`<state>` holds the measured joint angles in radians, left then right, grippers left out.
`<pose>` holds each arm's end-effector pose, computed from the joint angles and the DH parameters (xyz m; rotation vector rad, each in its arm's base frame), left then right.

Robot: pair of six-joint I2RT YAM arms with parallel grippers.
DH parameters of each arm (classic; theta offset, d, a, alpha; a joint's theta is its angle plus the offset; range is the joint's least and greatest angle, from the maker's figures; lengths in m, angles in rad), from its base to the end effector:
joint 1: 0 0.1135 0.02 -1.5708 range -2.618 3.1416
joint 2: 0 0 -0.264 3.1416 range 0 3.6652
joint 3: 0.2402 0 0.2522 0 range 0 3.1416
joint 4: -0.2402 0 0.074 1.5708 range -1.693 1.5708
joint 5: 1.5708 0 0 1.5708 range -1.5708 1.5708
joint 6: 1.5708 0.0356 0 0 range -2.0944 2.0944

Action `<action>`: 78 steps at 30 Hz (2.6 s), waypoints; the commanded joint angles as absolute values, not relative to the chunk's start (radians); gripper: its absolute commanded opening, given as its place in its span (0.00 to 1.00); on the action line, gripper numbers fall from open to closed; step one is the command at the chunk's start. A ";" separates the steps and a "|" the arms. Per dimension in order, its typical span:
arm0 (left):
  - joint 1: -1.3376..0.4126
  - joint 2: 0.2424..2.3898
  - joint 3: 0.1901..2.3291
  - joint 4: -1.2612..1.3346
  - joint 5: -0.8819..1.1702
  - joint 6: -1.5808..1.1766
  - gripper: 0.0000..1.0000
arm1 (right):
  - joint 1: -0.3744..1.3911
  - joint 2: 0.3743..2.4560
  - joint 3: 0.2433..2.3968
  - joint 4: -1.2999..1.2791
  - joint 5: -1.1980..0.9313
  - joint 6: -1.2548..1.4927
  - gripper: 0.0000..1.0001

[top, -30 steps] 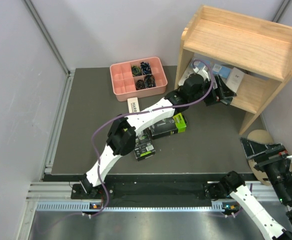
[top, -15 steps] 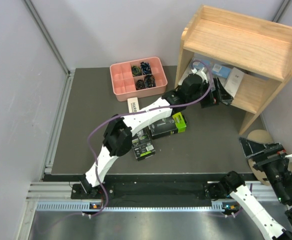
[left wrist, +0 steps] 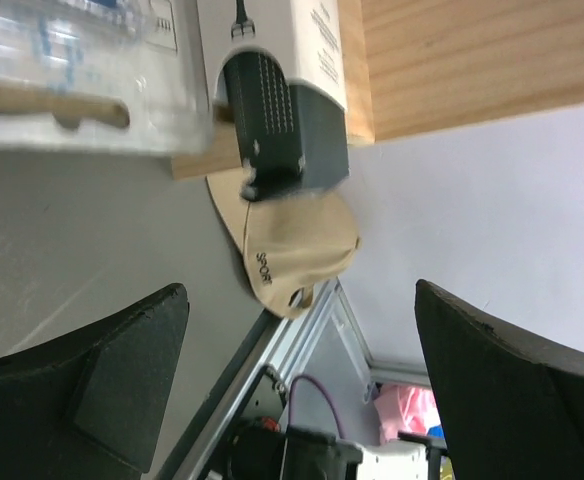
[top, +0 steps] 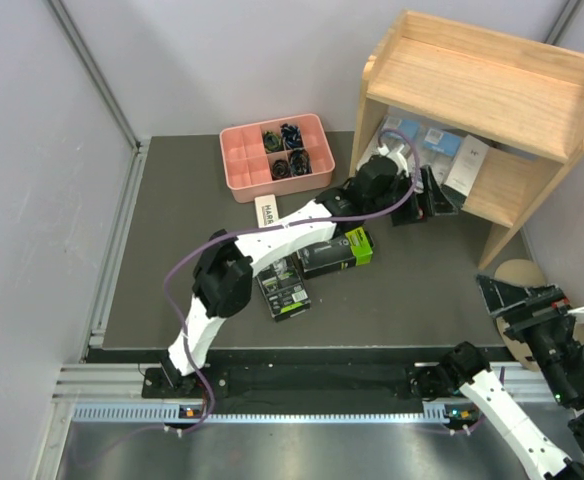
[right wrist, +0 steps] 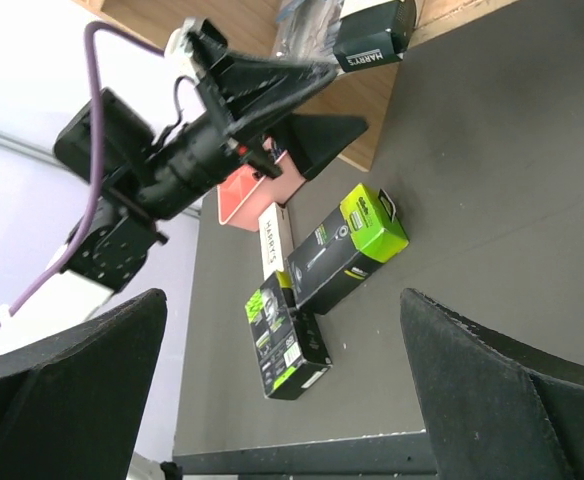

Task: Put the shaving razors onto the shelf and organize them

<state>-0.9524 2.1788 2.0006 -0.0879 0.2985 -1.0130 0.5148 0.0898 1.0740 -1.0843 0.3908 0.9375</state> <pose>0.2968 -0.4353 0.3174 0.1823 2.1631 -1.5506 -0.0377 -0.0369 0.3637 0.6523 1.5937 0.7673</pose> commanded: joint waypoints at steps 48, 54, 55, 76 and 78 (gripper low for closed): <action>-0.496 1.903 1.535 -0.703 -0.215 -0.531 0.99 | 0.511 0.126 0.914 -0.960 0.252 0.940 0.99; -0.477 2.006 1.600 -0.721 -0.212 -0.540 0.99 | 0.511 0.124 0.913 -0.957 0.252 0.940 0.99; -0.474 2.014 1.601 -0.718 -0.212 -0.540 0.99 | 0.511 0.124 0.913 -0.957 0.250 0.939 0.99; -0.453 2.019 1.451 -0.611 -0.092 -0.523 0.45 | 0.511 0.124 0.891 -0.939 0.236 0.943 0.99; -0.453 1.991 1.445 -0.604 -0.091 -0.515 0.38 | 0.512 0.127 0.890 -0.937 0.233 0.945 0.99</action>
